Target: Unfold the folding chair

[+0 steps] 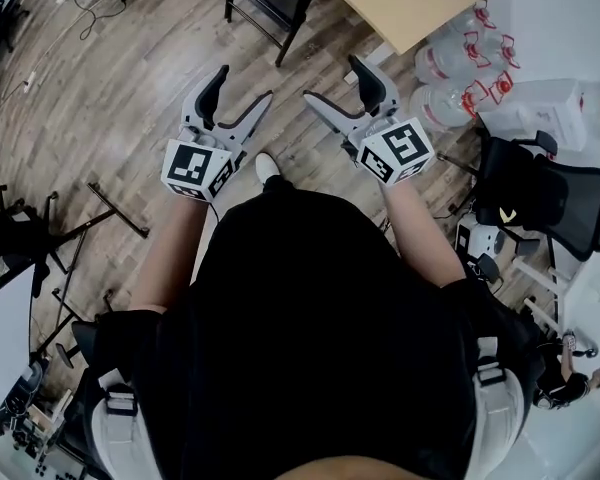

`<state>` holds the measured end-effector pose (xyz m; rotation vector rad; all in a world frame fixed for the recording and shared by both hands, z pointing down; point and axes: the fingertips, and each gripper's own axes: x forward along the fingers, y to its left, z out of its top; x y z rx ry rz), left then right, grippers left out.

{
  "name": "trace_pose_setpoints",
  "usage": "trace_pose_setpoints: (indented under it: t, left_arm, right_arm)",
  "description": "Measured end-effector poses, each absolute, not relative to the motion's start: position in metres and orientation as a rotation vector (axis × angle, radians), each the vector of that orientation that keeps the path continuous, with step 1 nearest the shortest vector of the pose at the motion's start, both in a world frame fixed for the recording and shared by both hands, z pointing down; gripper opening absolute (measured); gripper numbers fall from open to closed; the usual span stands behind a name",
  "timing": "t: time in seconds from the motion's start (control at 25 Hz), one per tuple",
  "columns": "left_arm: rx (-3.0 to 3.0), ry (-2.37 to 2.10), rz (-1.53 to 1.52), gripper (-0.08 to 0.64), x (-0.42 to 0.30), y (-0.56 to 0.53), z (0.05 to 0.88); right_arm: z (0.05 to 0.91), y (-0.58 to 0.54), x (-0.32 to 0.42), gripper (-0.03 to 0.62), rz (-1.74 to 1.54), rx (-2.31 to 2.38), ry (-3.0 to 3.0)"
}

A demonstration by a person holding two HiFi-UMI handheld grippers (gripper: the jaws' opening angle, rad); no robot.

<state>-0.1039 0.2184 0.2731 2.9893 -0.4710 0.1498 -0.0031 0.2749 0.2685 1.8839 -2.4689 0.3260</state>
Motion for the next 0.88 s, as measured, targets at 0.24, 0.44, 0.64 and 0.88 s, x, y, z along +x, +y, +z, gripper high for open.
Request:
trace_pose_setpoints:
  t: [0.24,0.44,0.64,0.88]
  left_arm:
    - [2.986,-0.409,0.153,0.325,-0.104,0.177,0.281]
    - [2.979,-0.376,0.157,0.318,-0.095,0.154,0.285]
    - [2.971,-0.365,0.189,0.308,-0.065,0.134,0.293]
    - [2.973,-0.424,0.222,0.301,-0.009,0.097,0.296]
  right_arm:
    - [0.276,0.231,-0.010,0.407,0.400,1.889,-2.518]
    - [0.286,0.208,-0.002,0.407,0.435,1.896,-2.502]
    - [0.295,0.185,0.029,0.405,0.465,1.891,-2.498]
    - [0.303,0.143,0.090,0.405,0.470,1.843,-2.535]
